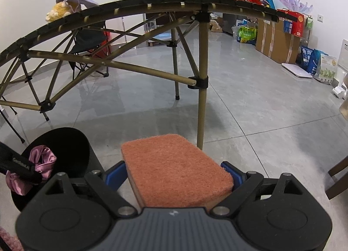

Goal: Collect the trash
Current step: 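Open the left gripper to drop the scrunchie into the bin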

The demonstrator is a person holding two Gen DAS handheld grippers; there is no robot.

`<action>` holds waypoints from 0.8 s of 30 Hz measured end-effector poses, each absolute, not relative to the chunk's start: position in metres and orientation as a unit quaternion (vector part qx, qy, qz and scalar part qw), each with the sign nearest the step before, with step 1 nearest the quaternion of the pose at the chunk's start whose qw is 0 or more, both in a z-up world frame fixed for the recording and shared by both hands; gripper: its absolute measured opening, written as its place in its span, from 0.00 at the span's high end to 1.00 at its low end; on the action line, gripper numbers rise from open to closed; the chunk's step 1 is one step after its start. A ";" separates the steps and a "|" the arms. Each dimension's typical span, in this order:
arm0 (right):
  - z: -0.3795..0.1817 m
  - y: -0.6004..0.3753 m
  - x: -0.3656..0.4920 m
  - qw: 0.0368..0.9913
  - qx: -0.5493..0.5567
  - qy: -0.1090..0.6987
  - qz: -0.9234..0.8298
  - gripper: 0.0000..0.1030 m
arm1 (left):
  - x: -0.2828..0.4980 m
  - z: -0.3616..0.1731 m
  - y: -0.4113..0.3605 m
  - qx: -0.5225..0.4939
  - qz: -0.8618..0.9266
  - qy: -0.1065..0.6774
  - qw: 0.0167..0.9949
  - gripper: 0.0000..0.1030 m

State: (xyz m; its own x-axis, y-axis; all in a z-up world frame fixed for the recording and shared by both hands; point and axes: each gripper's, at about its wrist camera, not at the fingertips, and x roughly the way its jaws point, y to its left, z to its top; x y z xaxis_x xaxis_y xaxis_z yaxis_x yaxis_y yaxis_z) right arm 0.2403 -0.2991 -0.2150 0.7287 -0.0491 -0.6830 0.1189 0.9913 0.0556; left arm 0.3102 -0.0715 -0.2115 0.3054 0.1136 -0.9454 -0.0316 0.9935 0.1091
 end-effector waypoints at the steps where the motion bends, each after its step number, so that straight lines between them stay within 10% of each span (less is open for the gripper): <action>1: -0.215 -0.299 0.241 0.928 0.048 0.366 -0.046 0.11 | 0.312 -0.213 -0.072 0.033 0.046 0.590 0.806 0.60; 8: -0.217 -0.300 0.243 0.926 0.049 0.371 -0.052 0.11 | 0.315 -0.215 -0.074 0.031 0.045 0.593 0.804 0.55; 14: -0.220 -0.302 0.245 0.923 0.051 0.378 -0.057 0.11 | 0.313 -0.205 -0.075 0.030 0.061 0.569 0.819 0.00; 24: -0.223 -0.298 0.245 0.921 0.043 0.384 -0.055 0.11 | 0.307 -0.195 -0.067 0.013 0.059 0.566 0.822 0.00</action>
State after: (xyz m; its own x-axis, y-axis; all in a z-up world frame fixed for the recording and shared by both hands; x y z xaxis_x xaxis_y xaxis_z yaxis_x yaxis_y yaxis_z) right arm 0.2452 -0.2976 -0.2234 0.6996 -0.0677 -0.7114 0.1343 0.9902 0.0379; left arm 0.3075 -0.0674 -0.1951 0.3532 0.1120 -0.9288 -0.0835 0.9926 0.0880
